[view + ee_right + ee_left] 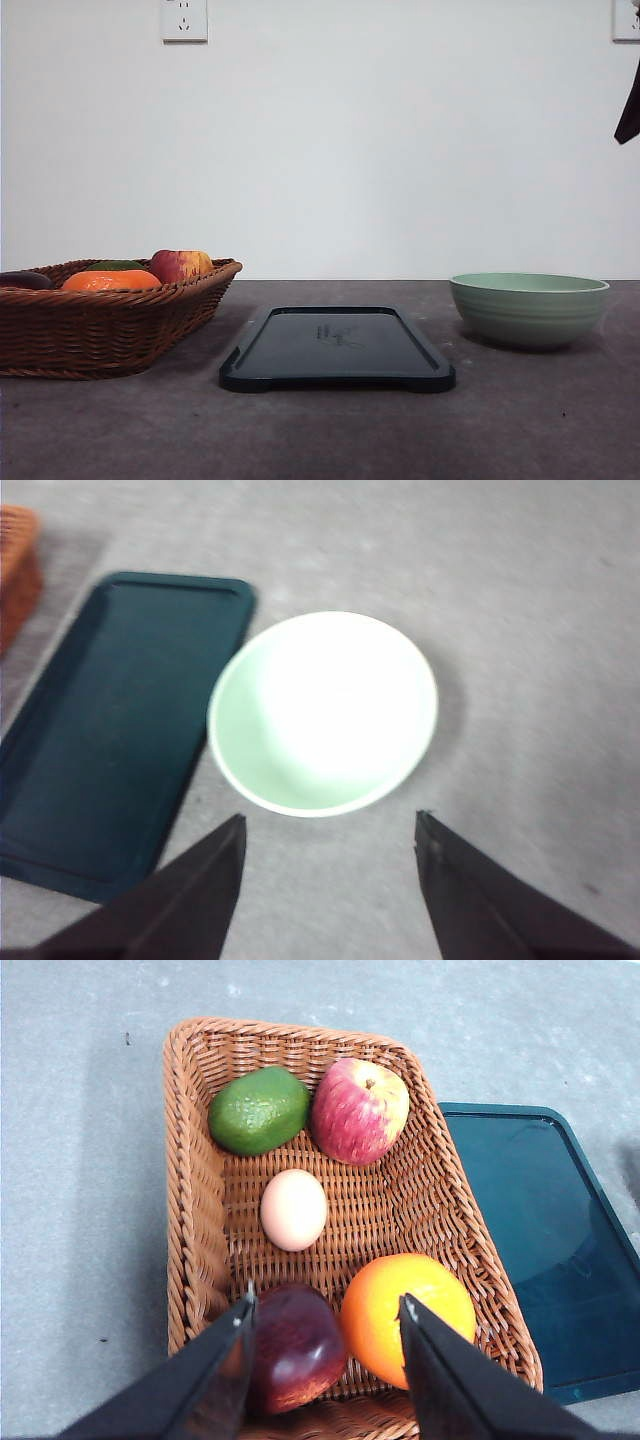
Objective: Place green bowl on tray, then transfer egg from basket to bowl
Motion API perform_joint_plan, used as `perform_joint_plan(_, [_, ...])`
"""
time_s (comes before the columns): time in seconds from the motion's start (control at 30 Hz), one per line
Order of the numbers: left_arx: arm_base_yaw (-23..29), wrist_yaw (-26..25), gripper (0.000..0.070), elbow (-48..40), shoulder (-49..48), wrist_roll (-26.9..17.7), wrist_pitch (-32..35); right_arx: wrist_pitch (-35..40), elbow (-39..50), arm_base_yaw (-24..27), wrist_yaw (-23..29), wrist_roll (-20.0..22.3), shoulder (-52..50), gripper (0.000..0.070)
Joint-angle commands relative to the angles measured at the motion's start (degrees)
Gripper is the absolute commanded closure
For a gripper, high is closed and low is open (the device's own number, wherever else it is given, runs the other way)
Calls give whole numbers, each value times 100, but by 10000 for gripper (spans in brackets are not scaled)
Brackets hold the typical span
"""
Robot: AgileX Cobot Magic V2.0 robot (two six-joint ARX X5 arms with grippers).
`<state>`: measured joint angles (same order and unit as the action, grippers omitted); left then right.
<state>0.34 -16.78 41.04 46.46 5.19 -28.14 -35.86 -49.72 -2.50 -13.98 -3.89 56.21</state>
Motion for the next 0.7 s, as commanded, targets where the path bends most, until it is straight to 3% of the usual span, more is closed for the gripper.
perform_joint_plan(0.0, [-4, -31, 419, 103, 28, 5, 41, -332, -424, 13, 105, -125, 320, 365])
perform_joint_plan(0.13, [-4, -31, 419, 103, 28, 6, 44, -1056, -1290, 12, 245, -109, 1061, 365])
perform_joint_plan(0.3, [-4, -31, 419, 103, 28, 7, 48, -1439, -2085, 13, 245, -93, 1932, 365])
perform_joint_plan(0.67, [-4, -31, 420, 103, 28, 24, 61, -1245, -2830, 11, 273, 185, 3614, 365])
